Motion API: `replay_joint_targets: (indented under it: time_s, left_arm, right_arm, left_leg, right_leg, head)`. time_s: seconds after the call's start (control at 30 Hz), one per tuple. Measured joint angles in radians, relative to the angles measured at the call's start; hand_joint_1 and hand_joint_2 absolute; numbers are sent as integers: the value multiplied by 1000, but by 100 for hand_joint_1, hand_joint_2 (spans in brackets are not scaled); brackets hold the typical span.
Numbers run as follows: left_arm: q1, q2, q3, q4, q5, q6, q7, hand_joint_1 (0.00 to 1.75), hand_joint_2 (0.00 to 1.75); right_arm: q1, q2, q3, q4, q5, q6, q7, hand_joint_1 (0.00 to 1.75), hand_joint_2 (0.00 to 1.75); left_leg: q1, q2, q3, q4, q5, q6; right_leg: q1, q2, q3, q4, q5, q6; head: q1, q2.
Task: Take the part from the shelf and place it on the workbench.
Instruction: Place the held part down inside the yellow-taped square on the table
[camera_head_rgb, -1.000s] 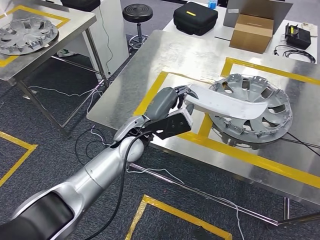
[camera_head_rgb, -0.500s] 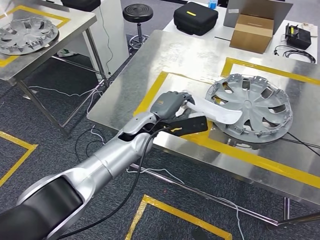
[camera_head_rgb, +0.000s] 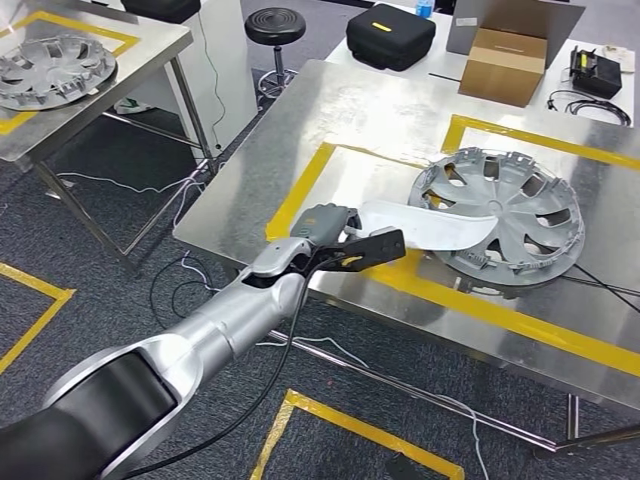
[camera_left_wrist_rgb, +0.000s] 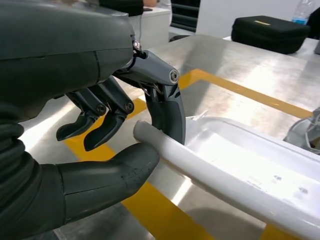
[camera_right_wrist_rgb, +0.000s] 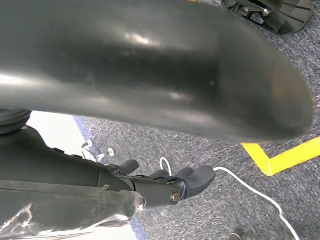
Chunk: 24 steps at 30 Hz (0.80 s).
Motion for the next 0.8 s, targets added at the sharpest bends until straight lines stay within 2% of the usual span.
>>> replay_joint_targets:
  time_s: [0.27, 0.5, 0.8]
  left_arm:
    - [5, -2, 17, 10, 0, 13, 12, 175, 175]
    - [26, -2, 102, 35, 6, 31, 76, 175, 175]
    - [48, -2, 208, 53, 96, 91, 87, 175, 175]
  right_arm:
    - [2, 0, 0, 0, -4, -3, 0, 0, 0]
    - [8, 0, 0, 0, -20, -14, 3, 0, 0]
    - [18, 0, 0, 0, -31, -36, 9, 0, 0]
  left_leg:
    - [0, 0, 0, 0, 0, 0]
    - [0, 0, 0, 0, 0, 0]
    - [0, 0, 0, 0, 0, 0]
  right_leg:
    - [0, 0, 0, 0, 0, 0]
    - [0, 0, 0, 0, 0, 0]
    - [0, 0, 0, 0, 0, 0]
  head:
    - [0, 0]
    - [0, 0]
    - [0, 0]
